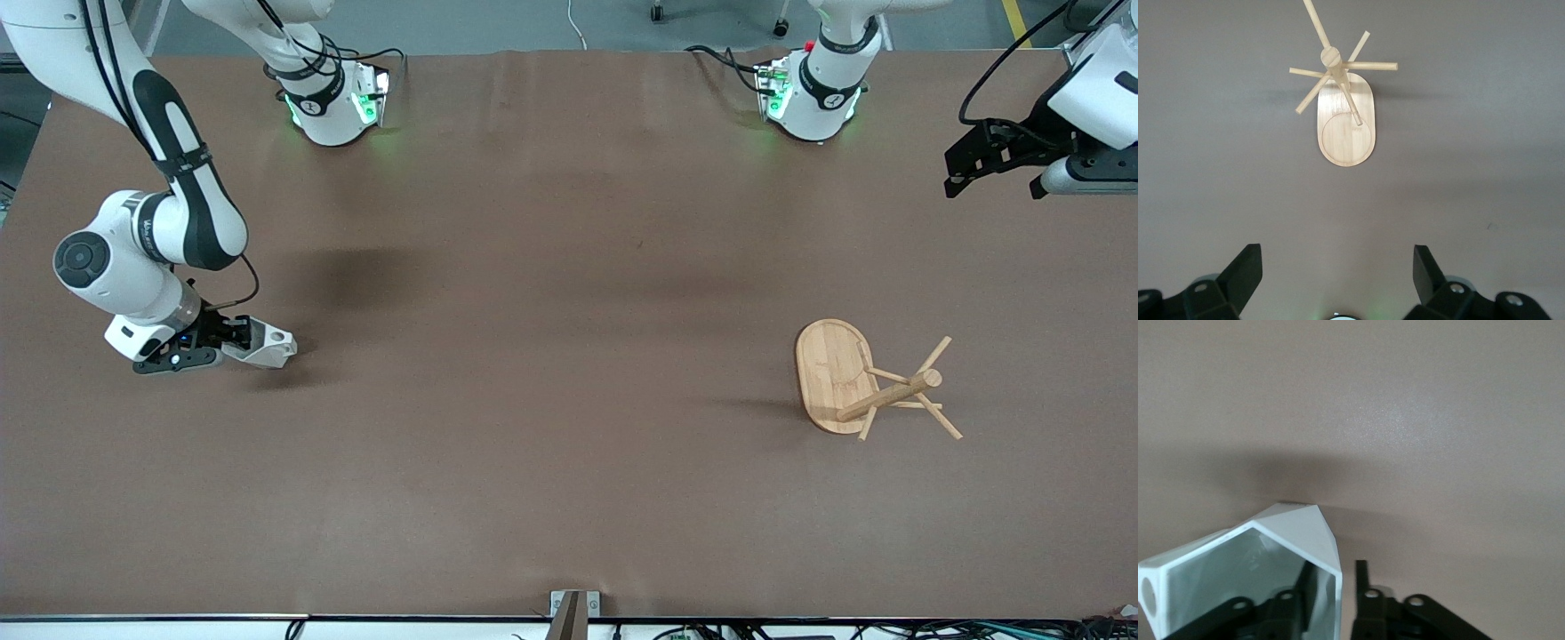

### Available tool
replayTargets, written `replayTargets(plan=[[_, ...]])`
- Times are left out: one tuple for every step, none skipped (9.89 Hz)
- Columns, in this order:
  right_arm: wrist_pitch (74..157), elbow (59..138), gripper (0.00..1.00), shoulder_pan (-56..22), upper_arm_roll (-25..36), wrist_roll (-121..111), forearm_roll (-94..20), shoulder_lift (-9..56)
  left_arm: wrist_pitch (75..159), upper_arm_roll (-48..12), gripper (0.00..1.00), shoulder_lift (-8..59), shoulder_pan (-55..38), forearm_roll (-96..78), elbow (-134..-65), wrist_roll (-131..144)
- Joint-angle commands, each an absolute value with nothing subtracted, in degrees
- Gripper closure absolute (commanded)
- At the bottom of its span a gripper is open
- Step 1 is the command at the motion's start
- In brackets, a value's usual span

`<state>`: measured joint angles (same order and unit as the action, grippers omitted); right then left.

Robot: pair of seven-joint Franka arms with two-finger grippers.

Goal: Hang cup on rack
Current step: 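Lift the white cup with the right gripper toward the table middle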

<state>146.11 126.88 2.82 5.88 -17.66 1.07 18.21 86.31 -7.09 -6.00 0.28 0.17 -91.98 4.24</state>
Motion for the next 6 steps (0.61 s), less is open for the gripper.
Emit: replayTargets(plan=[[146.87,127.09,0.99,3.60,5.36,-18.98,-1.74,18.02,84.99,-7.12,0.00,-4.57,0.53,-0.70,-91.84,3.34],[146.17,126.39,0.99,3.43,5.36,-18.81,-2.11,17.93,84.47,-7.03,0.00,-4.57,0.61,-0.70,-91.67,3.34],[143.64,124.99,0.99,3.17,5.36,-18.63,-2.20,17.67,84.38,-6.94,0.00,-4.57,0.62,-0.70,-91.76,3.25],[134.91,120.37,0.99,2.82,5.36,-16.72,-2.55,17.23,84.38,-6.94,0.00,-4.57,0.44,-0.96,-91.76,3.25],[123.34,114.23,0.99,2.55,5.27,-16.00,-2.81,17.31,84.37,-7.12,0.00,-4.48,0.09,-1.14,-91.76,3.60],[114.96,108.43,0.99,1.33,5.27,-16.00,-4.29,17.31,84.37,-7.21,0.00,-4.48,0.17,-1.23,-91.76,3.26]])
